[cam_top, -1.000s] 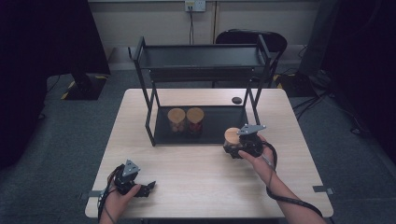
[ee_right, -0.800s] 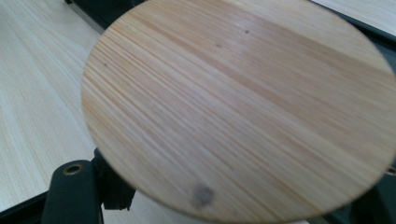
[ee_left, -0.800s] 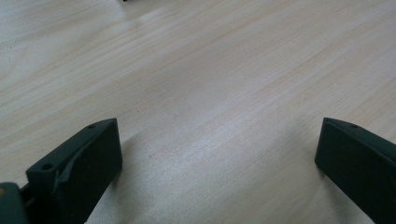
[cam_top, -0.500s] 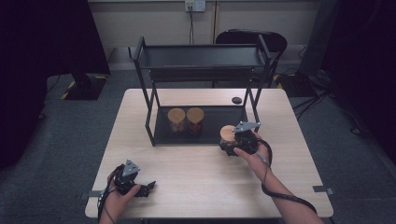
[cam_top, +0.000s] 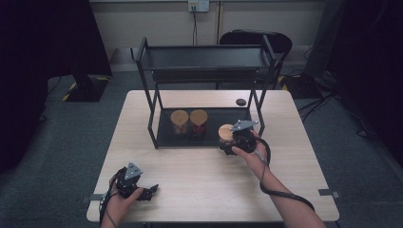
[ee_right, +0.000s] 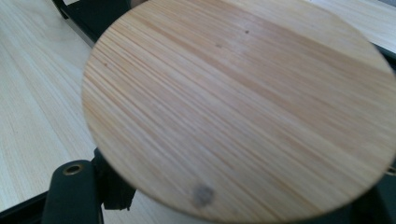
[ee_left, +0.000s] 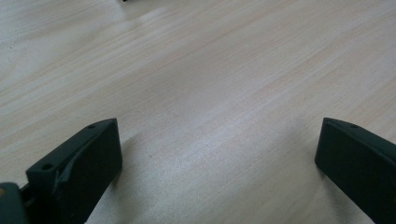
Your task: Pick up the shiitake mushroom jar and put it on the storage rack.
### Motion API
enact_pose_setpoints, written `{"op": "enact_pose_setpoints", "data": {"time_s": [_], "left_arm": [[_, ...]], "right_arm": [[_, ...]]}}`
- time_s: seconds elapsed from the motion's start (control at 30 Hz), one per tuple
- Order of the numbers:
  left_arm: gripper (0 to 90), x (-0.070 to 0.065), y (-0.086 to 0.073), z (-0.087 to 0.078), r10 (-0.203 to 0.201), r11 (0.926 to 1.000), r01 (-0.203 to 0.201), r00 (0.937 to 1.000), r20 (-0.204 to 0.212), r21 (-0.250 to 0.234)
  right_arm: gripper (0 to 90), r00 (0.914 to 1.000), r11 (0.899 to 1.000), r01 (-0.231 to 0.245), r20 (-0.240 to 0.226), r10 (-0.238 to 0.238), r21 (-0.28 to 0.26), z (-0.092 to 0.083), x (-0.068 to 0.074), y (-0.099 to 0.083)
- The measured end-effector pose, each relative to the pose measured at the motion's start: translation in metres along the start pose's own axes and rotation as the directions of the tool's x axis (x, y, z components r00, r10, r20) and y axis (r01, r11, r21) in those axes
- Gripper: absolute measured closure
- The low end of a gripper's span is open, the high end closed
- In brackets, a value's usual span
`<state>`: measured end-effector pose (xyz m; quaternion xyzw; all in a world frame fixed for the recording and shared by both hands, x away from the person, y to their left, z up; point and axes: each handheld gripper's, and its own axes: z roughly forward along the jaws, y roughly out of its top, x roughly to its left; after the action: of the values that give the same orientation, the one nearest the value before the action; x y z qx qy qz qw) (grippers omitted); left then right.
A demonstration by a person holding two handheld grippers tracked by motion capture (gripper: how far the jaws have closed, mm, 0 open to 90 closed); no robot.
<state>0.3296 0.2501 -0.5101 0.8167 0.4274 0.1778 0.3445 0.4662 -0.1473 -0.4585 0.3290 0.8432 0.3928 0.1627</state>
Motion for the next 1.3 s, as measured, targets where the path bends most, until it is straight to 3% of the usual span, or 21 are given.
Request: {"op": "enact_pose_setpoints", "data": {"time_s": [0.47,1.3], "left_arm": [[0.2,0.0,0.0,0.0,0.0,1.0,0.0,1.0,0.0,-0.001],[0.2,0.0,0.0,0.0,0.0,1.0,0.0,1.0,0.0,0.0]], "right_arm": [[25.4,1.0,1.0,0.007,-0.006,-0.007,-0.001,0.012,0.0,0.011],[25.4,0.9997,1.0,-0.01,0.024,0.01,0.0,0.024,-0.011,0.018]]}}
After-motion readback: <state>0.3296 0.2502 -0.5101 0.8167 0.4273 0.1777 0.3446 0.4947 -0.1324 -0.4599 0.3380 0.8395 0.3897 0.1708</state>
